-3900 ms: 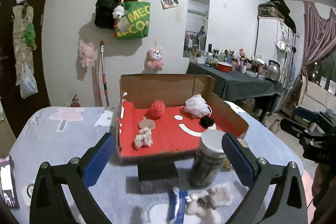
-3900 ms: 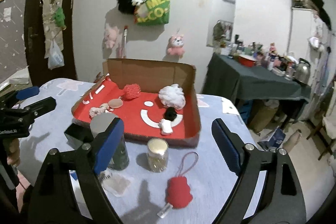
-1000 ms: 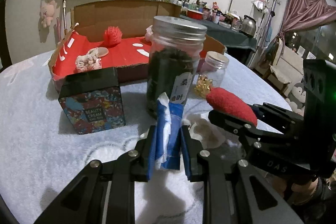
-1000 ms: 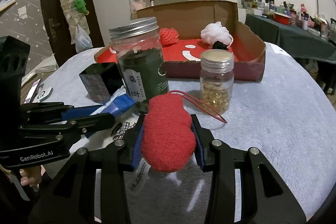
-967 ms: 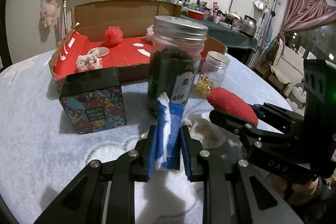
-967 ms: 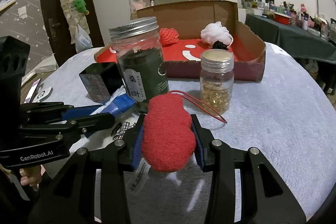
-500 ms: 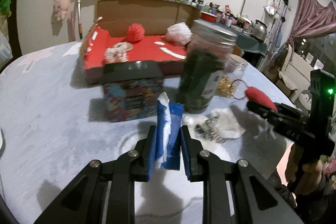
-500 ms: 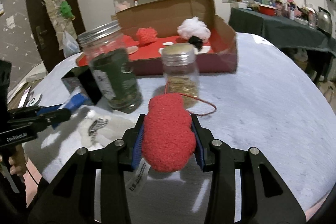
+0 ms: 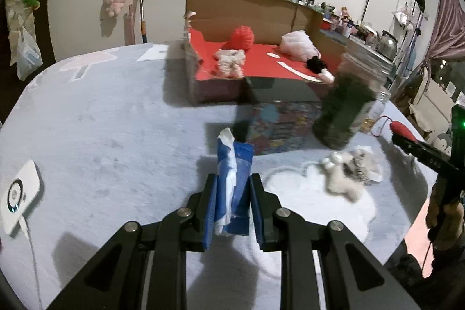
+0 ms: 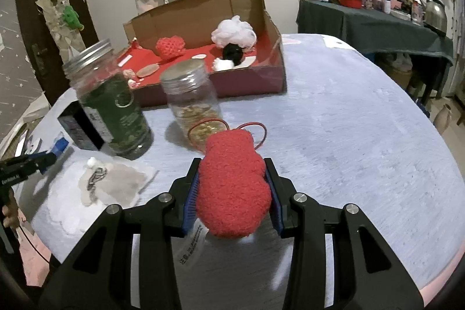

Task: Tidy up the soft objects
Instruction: 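Carry the blue packet with the left tool while the right tool carries the red mitt into the box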

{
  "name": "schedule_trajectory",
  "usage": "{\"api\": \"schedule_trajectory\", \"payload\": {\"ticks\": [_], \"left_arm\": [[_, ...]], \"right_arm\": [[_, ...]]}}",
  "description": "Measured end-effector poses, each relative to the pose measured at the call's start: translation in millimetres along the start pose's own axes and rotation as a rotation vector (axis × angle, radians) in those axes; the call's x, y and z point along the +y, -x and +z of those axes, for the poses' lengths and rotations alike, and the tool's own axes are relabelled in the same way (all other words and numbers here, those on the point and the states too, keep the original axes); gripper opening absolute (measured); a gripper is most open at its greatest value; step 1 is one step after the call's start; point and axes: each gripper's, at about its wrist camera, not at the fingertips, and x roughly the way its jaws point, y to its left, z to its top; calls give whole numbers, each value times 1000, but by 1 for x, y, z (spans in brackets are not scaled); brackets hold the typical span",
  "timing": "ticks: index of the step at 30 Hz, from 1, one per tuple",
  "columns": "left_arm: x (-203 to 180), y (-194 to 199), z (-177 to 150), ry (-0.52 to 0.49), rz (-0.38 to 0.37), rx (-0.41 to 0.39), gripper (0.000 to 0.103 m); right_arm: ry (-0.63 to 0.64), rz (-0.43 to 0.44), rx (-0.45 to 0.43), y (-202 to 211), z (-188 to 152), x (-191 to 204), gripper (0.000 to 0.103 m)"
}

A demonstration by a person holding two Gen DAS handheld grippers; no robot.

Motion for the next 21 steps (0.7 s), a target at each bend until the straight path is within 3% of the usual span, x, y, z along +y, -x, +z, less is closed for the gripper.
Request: {"api": "schedule_trajectory", "payload": {"ticks": [9,21], "left_arm": [[15,-11,28,-134,-16,-13,23],[24,-27,66,-223,-61,10,23]], "right_arm": [[117,-26,14,-14,21,-13,38],[200,23,52,-31,53,-17,38]]}}
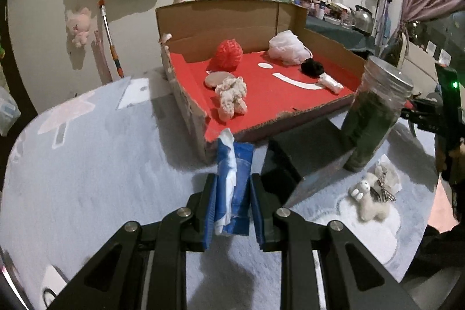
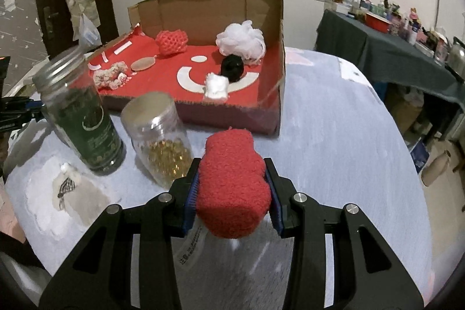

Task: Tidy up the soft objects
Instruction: 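Carry the blue packet with the left tool while the right tool carries the red mitt into the box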

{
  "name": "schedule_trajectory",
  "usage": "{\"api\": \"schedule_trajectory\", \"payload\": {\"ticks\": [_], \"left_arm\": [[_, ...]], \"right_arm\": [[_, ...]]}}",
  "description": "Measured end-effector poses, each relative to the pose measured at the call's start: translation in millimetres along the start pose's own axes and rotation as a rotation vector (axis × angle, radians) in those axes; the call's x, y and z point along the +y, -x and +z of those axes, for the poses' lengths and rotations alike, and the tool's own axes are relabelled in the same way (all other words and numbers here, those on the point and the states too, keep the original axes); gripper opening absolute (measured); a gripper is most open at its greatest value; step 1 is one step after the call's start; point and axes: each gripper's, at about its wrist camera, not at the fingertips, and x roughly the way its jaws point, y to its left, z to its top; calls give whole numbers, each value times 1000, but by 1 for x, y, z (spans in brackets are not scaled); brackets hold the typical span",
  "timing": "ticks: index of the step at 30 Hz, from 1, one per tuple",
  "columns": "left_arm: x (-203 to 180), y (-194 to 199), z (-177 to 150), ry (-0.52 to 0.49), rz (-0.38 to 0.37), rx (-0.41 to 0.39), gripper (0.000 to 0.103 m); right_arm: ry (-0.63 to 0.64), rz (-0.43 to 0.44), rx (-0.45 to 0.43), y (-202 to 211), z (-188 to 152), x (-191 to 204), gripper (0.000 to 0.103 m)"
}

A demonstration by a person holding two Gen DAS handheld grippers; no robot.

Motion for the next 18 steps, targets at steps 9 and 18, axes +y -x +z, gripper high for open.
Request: {"api": "schedule_trajectory", "payload": {"ticks": [9,18], "left_arm": [[6,-1,35,-16,-39,-17,23],[-12,-22,81,-44,-80,11,23]], "right_arm": [[9,54,-44,4,33,-8,38],[64,92,-73,-4,88,4,38]]}}
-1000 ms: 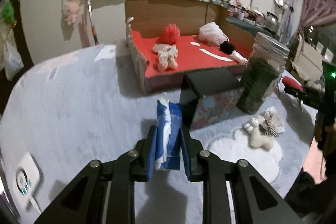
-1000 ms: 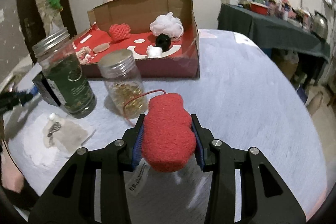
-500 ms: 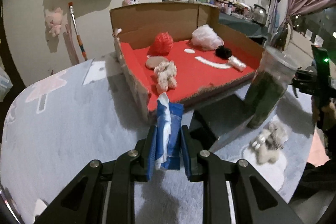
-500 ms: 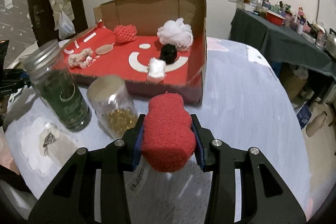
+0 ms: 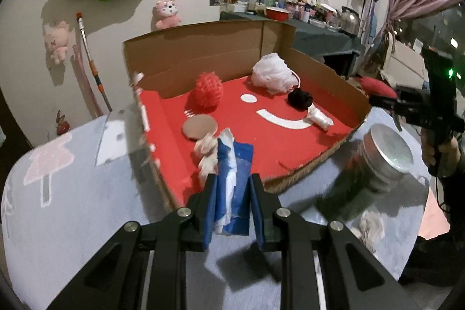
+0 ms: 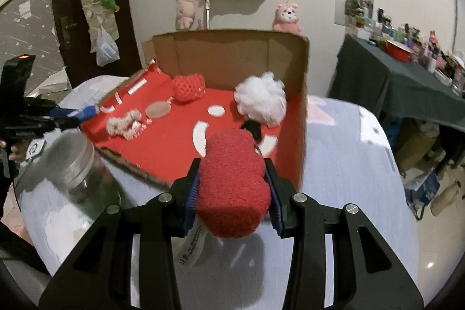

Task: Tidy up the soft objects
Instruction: 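Carry the blue packet with the left tool while the right tool carries the red mitt into the box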

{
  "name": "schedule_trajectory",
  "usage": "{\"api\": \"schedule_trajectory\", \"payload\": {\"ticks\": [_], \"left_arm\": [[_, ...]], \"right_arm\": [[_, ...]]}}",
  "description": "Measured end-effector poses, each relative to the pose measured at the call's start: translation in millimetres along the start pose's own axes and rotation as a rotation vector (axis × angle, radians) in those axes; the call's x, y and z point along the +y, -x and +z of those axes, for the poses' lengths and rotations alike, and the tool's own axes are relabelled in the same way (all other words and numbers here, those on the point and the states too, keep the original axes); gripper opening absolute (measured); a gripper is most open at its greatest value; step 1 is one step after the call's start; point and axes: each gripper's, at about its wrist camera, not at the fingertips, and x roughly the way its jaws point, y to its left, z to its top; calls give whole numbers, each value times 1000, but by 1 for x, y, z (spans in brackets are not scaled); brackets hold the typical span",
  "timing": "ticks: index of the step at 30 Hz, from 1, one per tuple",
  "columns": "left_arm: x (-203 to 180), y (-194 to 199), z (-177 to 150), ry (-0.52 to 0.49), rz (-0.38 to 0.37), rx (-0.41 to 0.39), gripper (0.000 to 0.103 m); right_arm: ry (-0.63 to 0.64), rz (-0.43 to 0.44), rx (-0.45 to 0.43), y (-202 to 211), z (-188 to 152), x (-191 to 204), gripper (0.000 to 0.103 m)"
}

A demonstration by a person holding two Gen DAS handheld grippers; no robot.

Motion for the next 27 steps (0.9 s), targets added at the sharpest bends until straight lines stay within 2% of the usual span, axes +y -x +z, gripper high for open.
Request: {"api": "schedule_trajectory", "payload": {"ticks": [3,9,15,18,27], "left_arm": [[-6,-15,16,-3,-12,35,23],[-16,-52,46,-18,-49,125,23],[-17,-90,68,-13,-47,222,23],[-17,-110,77,-19,-32,267,24],[-8,-147,94,3,10,319,24]], "right_arm": [[15,13,7,-12,19,3,38],[30,66,74,-57,62,10,38],[52,91,209,-118,93,18,38],[52,94,282,-145,98,19,38],[64,83,435,-202,94,28,38]]}}
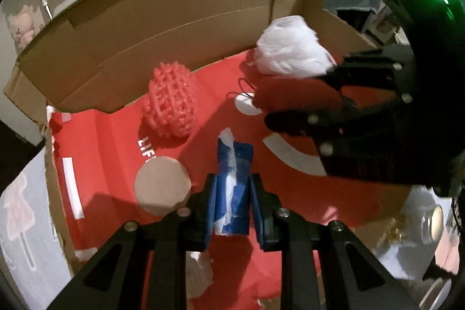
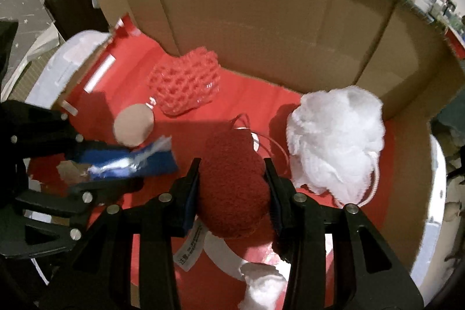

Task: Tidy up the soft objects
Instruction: 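Carry the blue packet with the left tool while the right tool carries the red mitt into the box, then open the left tool releasing the packet while the right tool releases the mitt in the box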

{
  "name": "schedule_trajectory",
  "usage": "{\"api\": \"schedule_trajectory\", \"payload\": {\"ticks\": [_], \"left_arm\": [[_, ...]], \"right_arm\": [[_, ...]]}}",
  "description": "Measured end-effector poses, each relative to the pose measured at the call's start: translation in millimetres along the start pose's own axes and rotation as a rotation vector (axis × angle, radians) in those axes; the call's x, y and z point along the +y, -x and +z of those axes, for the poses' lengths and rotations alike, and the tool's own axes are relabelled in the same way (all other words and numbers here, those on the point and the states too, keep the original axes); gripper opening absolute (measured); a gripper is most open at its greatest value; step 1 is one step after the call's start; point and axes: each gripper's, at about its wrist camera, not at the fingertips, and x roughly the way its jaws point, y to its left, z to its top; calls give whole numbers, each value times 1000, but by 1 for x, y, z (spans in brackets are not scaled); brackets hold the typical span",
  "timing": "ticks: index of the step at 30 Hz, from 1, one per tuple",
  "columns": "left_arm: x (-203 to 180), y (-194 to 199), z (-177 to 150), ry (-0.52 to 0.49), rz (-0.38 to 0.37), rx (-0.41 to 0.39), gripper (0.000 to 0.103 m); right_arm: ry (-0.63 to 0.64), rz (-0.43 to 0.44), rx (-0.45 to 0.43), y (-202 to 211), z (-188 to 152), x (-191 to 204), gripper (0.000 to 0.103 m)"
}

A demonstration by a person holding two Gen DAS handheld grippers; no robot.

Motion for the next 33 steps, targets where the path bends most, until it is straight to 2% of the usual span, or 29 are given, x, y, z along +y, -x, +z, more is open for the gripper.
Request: {"api": "schedule_trajectory", "payload": {"ticks": [4,10,23,24,26,27,31,33], "left_arm": [[4,-8,6,9,9,8,24],[8,-14,9,32,7,14,25],[17,-15,8,49,2,1,27],[17,-16,9,51,3,-1,28],[18,-12,8,60,2,-16,42],[19,-10,7,63,1,-21,44],[21,2,4,79,-3,-46,46],[22,12,0,92,-8,-67,50]], "right_arm": [[-15,2,52,-13,-1,-4,39],[-60,41,86,-23,-2,-12,40],[-82,52,94,-23,-4,-20,42],[-83,54,95,-23,-4,-20,42],[-81,53,92,-26,-4,-12,47],[-80,52,89,-24,-4,-13,50],[-82,40,68,-10,-4,-15,52],[-85,30,57,-1,-6,-14,55]]}}
